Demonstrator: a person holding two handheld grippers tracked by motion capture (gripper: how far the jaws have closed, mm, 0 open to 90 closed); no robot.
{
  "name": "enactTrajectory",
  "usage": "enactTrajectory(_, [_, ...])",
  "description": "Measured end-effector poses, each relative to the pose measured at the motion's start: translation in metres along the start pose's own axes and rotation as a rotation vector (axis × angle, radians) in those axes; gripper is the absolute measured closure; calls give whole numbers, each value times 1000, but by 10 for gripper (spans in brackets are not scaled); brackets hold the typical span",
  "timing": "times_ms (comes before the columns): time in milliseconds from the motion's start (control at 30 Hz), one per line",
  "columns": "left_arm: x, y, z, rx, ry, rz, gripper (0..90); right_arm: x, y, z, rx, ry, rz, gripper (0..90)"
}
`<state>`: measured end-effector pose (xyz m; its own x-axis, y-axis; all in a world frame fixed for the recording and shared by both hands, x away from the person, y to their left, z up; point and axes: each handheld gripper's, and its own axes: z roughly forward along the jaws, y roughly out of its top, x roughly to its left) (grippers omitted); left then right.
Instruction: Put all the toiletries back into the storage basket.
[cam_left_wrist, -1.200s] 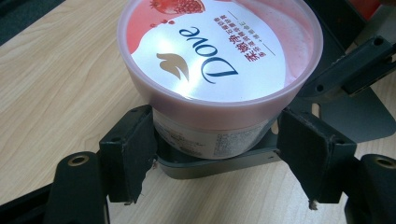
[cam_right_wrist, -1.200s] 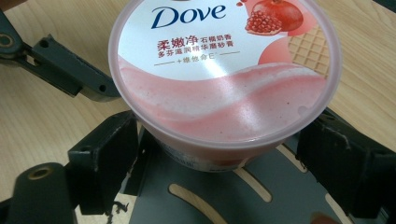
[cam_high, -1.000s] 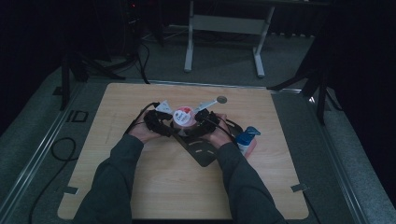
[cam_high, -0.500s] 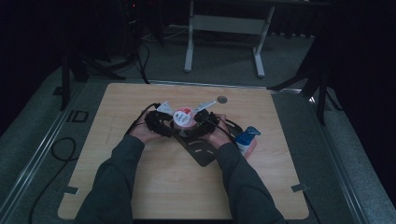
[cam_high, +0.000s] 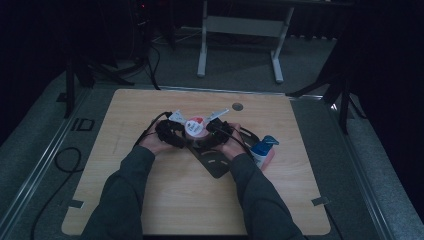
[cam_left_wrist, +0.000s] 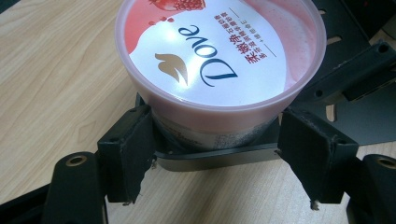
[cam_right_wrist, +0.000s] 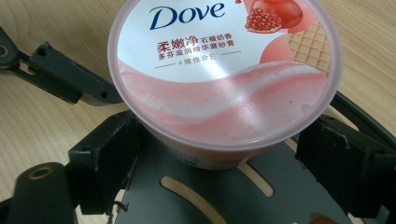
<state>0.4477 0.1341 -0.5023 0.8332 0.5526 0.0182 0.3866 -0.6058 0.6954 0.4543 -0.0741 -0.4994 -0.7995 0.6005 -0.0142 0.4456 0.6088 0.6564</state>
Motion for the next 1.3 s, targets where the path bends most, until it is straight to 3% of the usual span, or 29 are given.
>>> enactTrajectory(567, [-1,-6,8,46,18,0,270,1,-7,12,21,17,22,141])
enactTrajectory(1067, [-4,-4,9,67,34,-34,239,2,-10,12,7,15,29,171])
enactTrajectory(1167, [-4,1,0,14,54,-32,172,3,-11,12,4,6,16,186])
enactTrajectory(1300, [-5,5,-9,-2,68,-15,207,3,-11,12,3,5,19,189])
